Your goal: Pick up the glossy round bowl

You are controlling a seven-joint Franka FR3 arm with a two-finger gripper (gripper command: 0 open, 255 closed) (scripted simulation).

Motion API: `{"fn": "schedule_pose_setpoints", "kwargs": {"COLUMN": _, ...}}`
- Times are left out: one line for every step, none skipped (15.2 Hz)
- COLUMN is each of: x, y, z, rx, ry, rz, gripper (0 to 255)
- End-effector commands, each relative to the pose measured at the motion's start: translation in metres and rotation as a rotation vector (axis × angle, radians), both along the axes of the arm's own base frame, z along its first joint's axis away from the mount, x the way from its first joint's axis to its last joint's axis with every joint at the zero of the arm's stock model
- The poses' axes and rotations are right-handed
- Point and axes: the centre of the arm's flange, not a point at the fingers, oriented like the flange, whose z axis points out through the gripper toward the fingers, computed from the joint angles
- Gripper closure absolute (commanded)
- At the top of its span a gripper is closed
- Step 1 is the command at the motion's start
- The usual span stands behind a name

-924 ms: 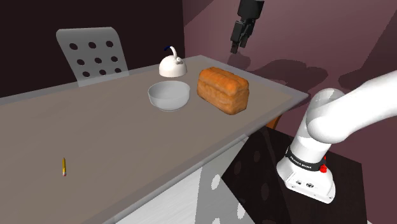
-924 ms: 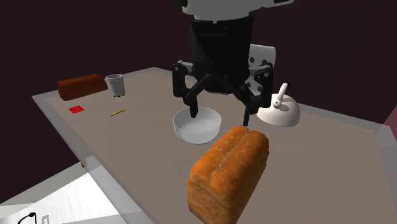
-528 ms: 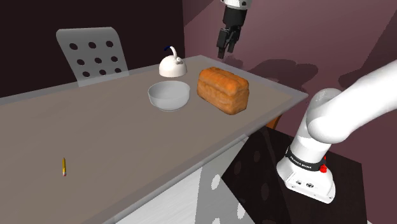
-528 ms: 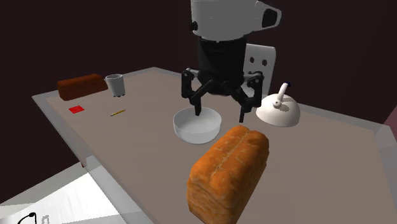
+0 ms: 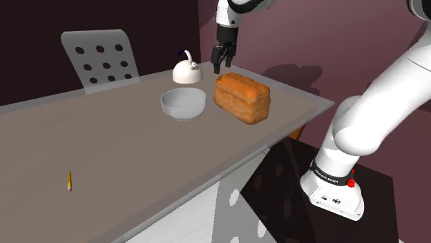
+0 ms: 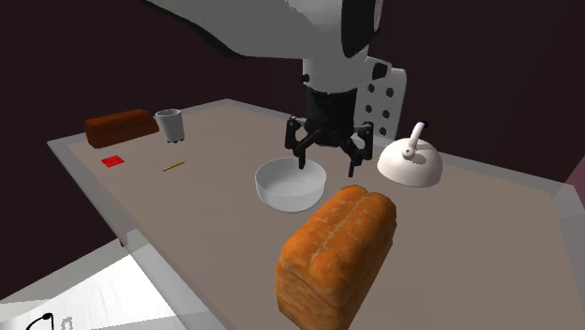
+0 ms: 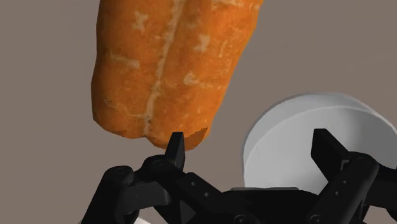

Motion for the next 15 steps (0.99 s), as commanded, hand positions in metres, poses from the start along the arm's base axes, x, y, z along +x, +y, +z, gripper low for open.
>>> {"fn": "schedule_pose_setpoints", "kwargs": {"x": 0.024, "y": 0.005, "z": -0.012, "rx": 0.003, "ry": 0.008, "rz": 0.003, "gripper": 0}}
{"fn": "schedule_pose_setpoints", "kwargs": {"x": 0.036, "y": 0.007, "z": -0.018, "rx": 0.005, "ry": 0.012, "rz": 0.004, "gripper": 0}}
{"fn": "schedule_pose_setpoints", "kwargs": {"x": 0.047, "y": 0.010, "z": -0.025, "rx": 0.007, "ry": 0.016, "rz": 0.005, "gripper": 0}}
{"fn": "schedule_pose_setpoints", "kwargs": {"x": 0.059, "y": 0.012, "z": -0.032, "rx": 0.008, "ry": 0.020, "rz": 0.007, "gripper": 0}}
{"fn": "schedule_pose_setpoints", "kwargs": {"x": 0.071, "y": 0.014, "z": -0.038, "rx": 0.010, "ry": 0.024, "rz": 0.008, "gripper": 0}}
{"fn": "schedule_pose_setpoints", "kwargs": {"x": 0.082, "y": 0.017, "z": -0.045, "rx": 0.012, "ry": 0.029, "rz": 0.009, "gripper": 0}}
{"fn": "schedule_pose_setpoints", "kwargs": {"x": 0.094, "y": 0.019, "z": -0.052, "rx": 0.013, "ry": 0.033, "rz": 0.011, "gripper": 0}}
{"fn": "schedule_pose_setpoints", "kwargs": {"x": 0.105, "y": 0.022, "z": -0.059, "rx": 0.015, "ry": 0.037, "rz": 0.012, "gripper": 0}}
{"fn": "schedule_pose_setpoints", "kwargs": {"x": 0.117, "y": 0.024, "z": -0.066, "rx": 0.016, "ry": 0.041, "rz": 0.013, "gripper": 0}}
{"fn": "schedule_pose_setpoints", "kwargs": {"x": 0.128, "y": 0.027, "z": -0.073, "rx": 0.018, "ry": 0.045, "rz": 0.015, "gripper": 0}}
{"fn": "schedule_pose_setpoints", "kwargs": {"x": 0.131, "y": 0.027, "z": -0.074, "rx": 0.018, "ry": 0.046, "rz": 0.015, "gripper": 0}}
{"fn": "schedule_pose_setpoints", "kwargs": {"x": 0.131, "y": 0.027, "z": -0.080, "rx": 0.018, "ry": 0.046, "rz": 0.015, "gripper": 0}}
{"fn": "schedule_pose_setpoints", "kwargs": {"x": 0.131, "y": 0.027, "z": -0.085, "rx": 0.018, "ry": 0.046, "rz": 0.015, "gripper": 0}}
{"fn": "schedule_pose_setpoints", "kwargs": {"x": 0.131, "y": 0.027, "z": -0.090, "rx": 0.018, "ry": 0.046, "rz": 0.015, "gripper": 0}}
{"fn": "schedule_pose_setpoints", "kwargs": {"x": 0.131, "y": 0.027, "z": -0.095, "rx": 0.018, "ry": 0.046, "rz": 0.015, "gripper": 0}}
